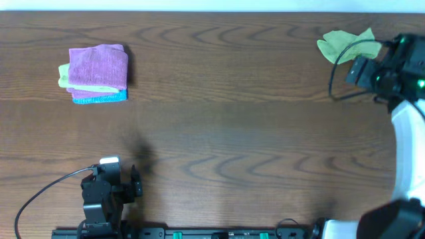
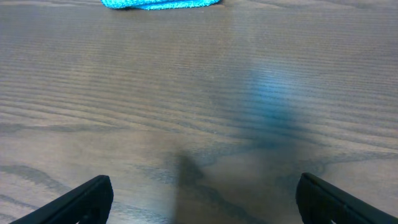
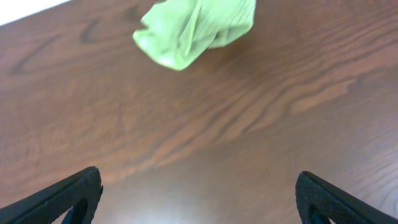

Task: Fold the cloth
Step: 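Reach the right gripper to the crumpled lime-green cloth and grasp it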

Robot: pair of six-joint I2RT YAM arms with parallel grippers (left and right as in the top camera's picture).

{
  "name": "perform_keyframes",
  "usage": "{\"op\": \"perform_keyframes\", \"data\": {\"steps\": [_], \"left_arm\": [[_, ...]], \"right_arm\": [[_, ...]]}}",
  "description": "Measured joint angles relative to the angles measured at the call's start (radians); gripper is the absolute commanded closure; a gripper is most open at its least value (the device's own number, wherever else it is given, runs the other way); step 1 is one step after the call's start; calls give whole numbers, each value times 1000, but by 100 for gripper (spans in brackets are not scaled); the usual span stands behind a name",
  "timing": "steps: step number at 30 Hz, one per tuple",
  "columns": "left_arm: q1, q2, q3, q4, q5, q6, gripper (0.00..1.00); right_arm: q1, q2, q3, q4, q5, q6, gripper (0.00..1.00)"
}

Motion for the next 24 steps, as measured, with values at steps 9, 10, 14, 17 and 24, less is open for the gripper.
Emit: {"op": "perform_keyframes", "data": {"steps": [9,10,14,17,24], "left_arm": [[0,0,0,0,0,0,5],[0,0,0,0,0,0,5],[0,0,0,0,0,0,5],[0,0,0,0,0,0,5],[0,0,0,0,0,0,5]], "right_arm": [[-64,140,103,50,-59,0,1],[-66,147,104,58,-60,0,1],[-67,160,103,71,-45,0,1],[-67,173,106,142,-47,0,1],[-68,299,113,356,-138,43,8]]}}
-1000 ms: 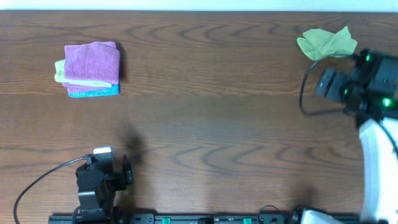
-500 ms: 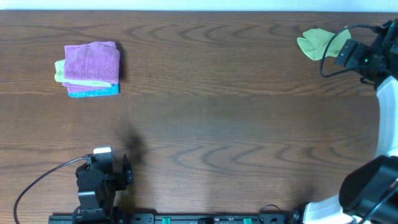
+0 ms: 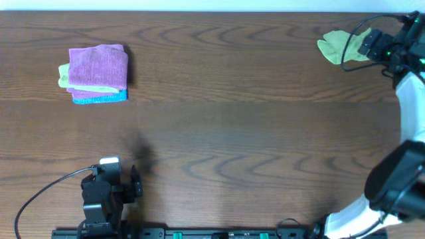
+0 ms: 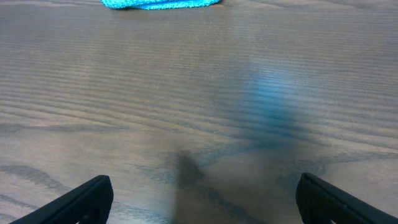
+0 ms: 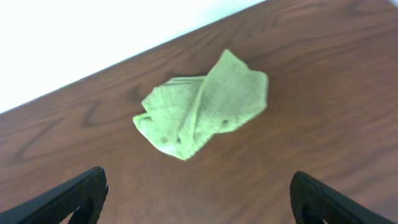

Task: Fold the cloth
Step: 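Reach the right gripper to the crumpled lime-green cloth and grasp it, then lift the green cloth with the right gripper and pull it toward center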

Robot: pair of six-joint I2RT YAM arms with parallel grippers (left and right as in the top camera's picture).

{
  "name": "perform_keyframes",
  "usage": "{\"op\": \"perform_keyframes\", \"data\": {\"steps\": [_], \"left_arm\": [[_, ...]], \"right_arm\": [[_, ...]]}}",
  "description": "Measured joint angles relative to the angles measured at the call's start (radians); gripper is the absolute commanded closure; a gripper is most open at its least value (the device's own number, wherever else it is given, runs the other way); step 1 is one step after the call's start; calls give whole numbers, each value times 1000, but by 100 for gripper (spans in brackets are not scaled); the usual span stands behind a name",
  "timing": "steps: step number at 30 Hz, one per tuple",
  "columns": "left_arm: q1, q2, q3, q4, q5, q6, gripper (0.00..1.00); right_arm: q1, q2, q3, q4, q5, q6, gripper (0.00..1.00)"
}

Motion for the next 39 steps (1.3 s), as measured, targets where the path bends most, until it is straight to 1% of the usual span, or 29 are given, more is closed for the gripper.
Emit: {"op": "perform_keyframes", "data": {"steps": [1,6,11,18,27,31,34,35,37,39], "left_arm": [[0,0,0,0,0,0,5],[0,0,0,0,0,0,5],[0,0,0,0,0,0,5],[0,0,0,0,0,0,5],[0,0,0,0,0,0,5],[0,0,0,0,0,0,5],[0,0,0,0,0,0,5],[0,0,0,0,0,0,5],[0,0,0,0,0,0,5],[0,0,0,0,0,0,5]], "right_arm": [[0,28,0,25,-14,18,10],[0,133,0,140,-64,105,12],[0,218,37,169,-81,165,13],[0,304,103,194,-91,194,14],[0,384,110,230,-92,212,18],[0,418,110,257,-102,221,22],[0,439,110,276,-113,230,23],[0,443,110,284,-116,232,24],[0,449,110,297,-125,238,32],[0,454,110,310,-137,246,45]]}}
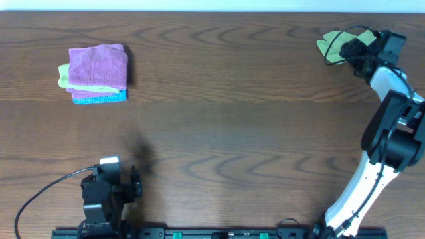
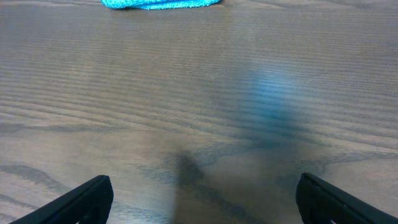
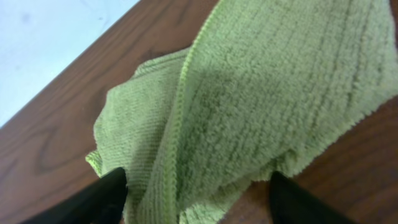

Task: Fold the cloth
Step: 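Lift the green cloth with the right gripper and pull it toward center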

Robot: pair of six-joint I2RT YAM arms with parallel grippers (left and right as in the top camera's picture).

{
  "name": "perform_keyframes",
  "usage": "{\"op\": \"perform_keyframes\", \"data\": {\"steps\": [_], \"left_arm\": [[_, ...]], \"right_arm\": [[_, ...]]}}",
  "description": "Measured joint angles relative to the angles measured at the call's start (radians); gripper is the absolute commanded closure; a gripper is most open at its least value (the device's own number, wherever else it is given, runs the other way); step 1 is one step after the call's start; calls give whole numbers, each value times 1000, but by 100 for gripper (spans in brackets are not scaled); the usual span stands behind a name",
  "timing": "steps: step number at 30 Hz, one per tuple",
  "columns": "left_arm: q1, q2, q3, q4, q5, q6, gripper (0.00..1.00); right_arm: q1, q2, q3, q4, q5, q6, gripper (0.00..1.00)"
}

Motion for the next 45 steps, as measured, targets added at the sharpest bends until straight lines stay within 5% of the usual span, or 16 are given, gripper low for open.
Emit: {"op": "perform_keyframes", "data": {"steps": [5,9,25,45], "left_arm": [[0,0,0,0,0,0,5],[0,0,0,0,0,0,5],[0,0,0,0,0,0,4],[0,0,0,0,0,0,5]], "right_arm": [[0,7,0,16,-24,21,81],[0,8,0,24,-56,22,95],[0,-22,4,-95,-138,3,98],[137,-633,13,-818,-118,-283,98]]}}
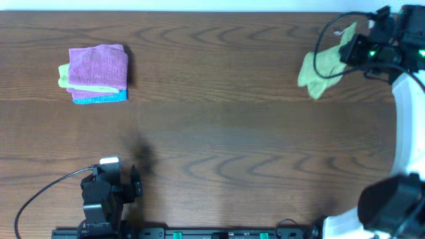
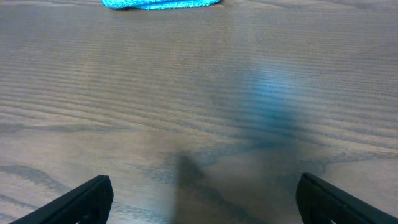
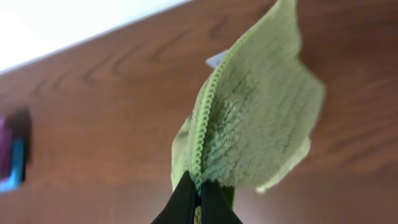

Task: Fold the cloth
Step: 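Lift the green cloth with the right gripper and pull it toward center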

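Observation:
A light green cloth hangs bunched above the far right of the table, lifted off the wood. My right gripper is shut on its stitched edge; in the right wrist view the cloth rises from between the closed fingers. My left gripper rests near the front left edge, open with nothing between its fingers.
A stack of folded cloths, purple on top with yellow-green and blue beneath, lies at the far left; its blue edge shows in the left wrist view. The brown wooden table ends at a white strip along the back.
My right gripper was open, its fingers on either side of the green cloth lying on the table. Now it is shut on the cloth's edge, holding it lifted and further left. The left arm is unchanged.
My right gripper stood open near the crumpled green cloth at the far right corner, then faced it from a little way off, then sat close over it, still open. Now it holds the cloth clear of the table. The left gripper stayed open and still throughout.

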Robot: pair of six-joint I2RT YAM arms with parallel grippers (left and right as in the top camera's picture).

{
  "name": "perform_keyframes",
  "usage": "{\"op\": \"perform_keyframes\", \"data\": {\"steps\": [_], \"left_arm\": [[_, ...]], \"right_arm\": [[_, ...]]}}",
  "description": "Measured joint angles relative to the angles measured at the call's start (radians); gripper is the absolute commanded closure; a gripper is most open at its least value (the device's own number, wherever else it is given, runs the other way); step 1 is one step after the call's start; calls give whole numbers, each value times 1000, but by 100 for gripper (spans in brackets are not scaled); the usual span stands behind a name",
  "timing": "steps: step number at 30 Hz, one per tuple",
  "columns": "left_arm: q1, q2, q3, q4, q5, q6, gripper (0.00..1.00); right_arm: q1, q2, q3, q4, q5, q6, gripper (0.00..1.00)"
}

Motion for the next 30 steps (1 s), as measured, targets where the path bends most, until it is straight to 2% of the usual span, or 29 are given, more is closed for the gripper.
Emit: {"op": "perform_keyframes", "data": {"steps": [9,16,24,30], "left_arm": [[0,0,0,0,0,0,5],[0,0,0,0,0,0,5],[0,0,0,0,0,0,5],[0,0,0,1,0,0,5]], "right_arm": [[143,-205,4,-428,70,-79,99],[277,-218,4,-582,92,-103,98],[418,-204,4,-462,141,-105,98],[447,-35,5,-223,169,-104,99]]}}
